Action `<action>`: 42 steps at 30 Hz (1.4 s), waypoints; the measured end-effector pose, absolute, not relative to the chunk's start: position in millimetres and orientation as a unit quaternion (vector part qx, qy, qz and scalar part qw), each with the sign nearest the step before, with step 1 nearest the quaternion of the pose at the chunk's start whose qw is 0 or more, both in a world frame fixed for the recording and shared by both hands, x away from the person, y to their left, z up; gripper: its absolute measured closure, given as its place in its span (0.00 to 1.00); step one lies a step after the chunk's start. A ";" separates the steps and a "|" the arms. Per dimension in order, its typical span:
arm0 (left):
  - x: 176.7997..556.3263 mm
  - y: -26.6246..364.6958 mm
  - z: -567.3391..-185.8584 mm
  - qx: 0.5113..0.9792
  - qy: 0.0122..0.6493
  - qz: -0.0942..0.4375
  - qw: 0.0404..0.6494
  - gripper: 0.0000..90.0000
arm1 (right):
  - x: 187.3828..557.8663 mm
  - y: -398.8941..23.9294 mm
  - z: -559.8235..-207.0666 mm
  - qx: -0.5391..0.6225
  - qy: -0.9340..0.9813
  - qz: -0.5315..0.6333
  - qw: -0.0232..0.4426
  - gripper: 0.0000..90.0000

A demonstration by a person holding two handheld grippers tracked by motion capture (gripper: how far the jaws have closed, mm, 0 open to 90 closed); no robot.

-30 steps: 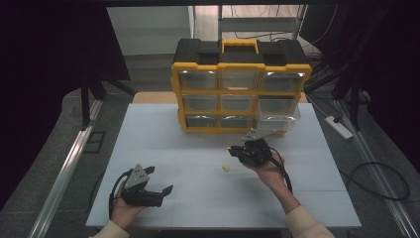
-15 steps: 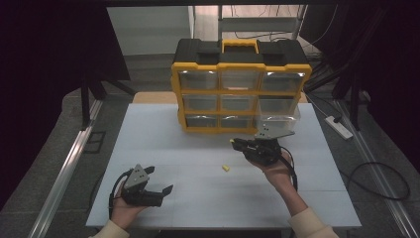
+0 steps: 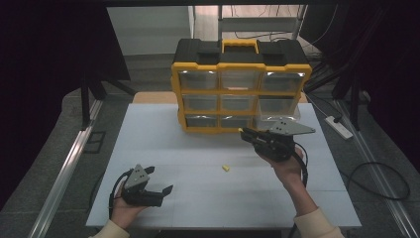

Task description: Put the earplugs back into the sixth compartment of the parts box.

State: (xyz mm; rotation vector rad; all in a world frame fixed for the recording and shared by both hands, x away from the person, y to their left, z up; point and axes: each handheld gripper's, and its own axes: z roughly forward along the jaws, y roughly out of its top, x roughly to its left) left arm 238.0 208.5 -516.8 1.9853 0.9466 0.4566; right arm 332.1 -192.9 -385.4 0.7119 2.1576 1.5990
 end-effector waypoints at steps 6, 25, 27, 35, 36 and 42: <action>237.8 208.5 -516.7 0.797 0.380 0.183 0.433 0.06 | 330.1 -197.8 -377.3 0.253 0.756 0.573 0.192 0.88; 237.7 208.5 -516.6 0.796 0.381 0.183 0.433 0.07 | 331.7 -213.3 -365.7 0.268 0.737 0.583 0.214 0.88; 237.7 208.5 -516.4 0.796 0.381 0.183 0.434 0.07 | 332.3 -215.2 -364.7 0.270 0.735 0.584 0.216 0.88; 237.5 209.0 -516.2 0.795 0.382 0.185 0.434 0.07 | 340.3 -228.5 -357.3 0.292 0.721 0.585 0.230 0.88; 237.4 209.1 -516.1 0.795 0.381 0.185 0.435 0.07 | 342.2 -230.2 -356.7 0.295 0.721 0.582 0.232 0.88; 237.0 209.4 -515.8 0.795 0.381 0.184 0.434 0.07 | 355.1 -240.1 -354.6 0.316 0.718 0.574 0.237 0.88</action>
